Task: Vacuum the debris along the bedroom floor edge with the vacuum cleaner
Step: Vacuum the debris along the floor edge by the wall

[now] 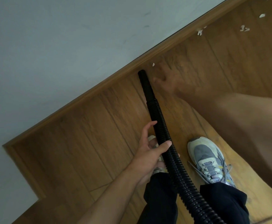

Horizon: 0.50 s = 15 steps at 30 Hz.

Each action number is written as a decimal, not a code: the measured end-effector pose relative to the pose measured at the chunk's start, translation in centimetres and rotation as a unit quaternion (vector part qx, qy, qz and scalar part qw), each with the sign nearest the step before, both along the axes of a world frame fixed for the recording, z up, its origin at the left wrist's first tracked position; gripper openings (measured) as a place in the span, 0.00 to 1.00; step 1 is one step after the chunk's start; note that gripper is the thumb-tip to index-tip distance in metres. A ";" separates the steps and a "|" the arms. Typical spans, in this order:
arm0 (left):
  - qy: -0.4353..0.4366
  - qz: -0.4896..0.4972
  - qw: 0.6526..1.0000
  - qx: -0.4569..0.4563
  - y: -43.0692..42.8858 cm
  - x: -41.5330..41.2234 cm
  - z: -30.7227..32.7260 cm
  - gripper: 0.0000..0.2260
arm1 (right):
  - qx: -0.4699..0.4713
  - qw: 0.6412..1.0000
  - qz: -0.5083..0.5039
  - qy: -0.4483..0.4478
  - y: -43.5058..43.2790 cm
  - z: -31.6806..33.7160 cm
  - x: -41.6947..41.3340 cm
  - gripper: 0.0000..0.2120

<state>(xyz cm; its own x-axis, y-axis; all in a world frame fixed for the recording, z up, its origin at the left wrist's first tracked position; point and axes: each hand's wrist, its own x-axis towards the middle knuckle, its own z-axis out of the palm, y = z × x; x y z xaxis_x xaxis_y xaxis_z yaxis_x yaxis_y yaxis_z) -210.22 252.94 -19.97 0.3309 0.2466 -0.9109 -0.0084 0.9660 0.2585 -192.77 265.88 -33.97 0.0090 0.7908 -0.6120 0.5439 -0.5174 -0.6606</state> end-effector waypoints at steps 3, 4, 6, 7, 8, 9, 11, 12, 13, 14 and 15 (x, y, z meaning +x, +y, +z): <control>0.007 0.000 1.000 0.001 0.0 0.0 0.4 0.29 | -0.020 0.990 -0.096 0.102 -1.0 2.2 -0.3 0.42; 0.009 -0.001 1.000 0.000 0.0 0.1 0.6 0.29 | -0.043 0.985 -0.112 0.126 -1.5 3.0 -0.5 0.44; 0.015 -0.002 1.000 -0.001 -0.1 0.2 1.0 0.29 | -0.114 0.967 -0.137 0.183 -2.6 5.0 -0.8 0.45; 0.019 -0.002 1.000 -0.002 -0.1 0.3 1.3 0.28 | -0.151 0.955 -0.141 0.211 -3.2 6.0 -1.0 0.44; 0.024 -0.003 1.000 -0.004 0.0 0.5 1.5 0.28 | -0.182 0.946 -0.134 0.234 -3.9 6.7 -1.1 0.43; 0.027 -0.005 1.000 -0.006 -0.1 0.7 1.7 0.28 | -0.204 0.940 -0.122 0.245 -4.6 7.4 -1.3 0.43; 0.031 -0.011 0.999 -0.008 -0.1 1.0 2.1 0.29 | -0.235 0.935 -0.105 0.243 -5.5 8.1 -1.7 0.40; 0.034 -0.016 0.999 -0.009 -0.1 1.1 2.2 0.29 | -0.244 0.935 -0.103 0.234 -5.8 8.2 -1.8 0.38; 0.036 -0.021 0.999 -0.008 -0.2 1.1 2.4 0.28 | -0.252 0.935 -0.105 0.227 -6.1 8.3 -1.8 0.37; 0.038 -0.026 0.999 -0.007 -0.2 1.2 2.5 0.28 | -0.257 0.934 -0.108 0.225 -6.3 8.4 -1.8 0.37; 0.038 -0.031 0.999 -0.006 -0.2 1.2 2.7 0.28 | -0.261 0.933 -0.111 0.223 -6.4 8.6 -1.8 0.38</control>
<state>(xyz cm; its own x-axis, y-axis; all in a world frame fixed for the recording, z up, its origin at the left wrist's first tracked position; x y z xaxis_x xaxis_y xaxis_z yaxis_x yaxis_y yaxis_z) -209.04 252.76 -17.29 0.2749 0.2155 -0.9370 0.0717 0.9673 0.2435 -194.61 259.45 -25.39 -0.2110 0.3927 -0.8952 0.1170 -0.8990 -0.4220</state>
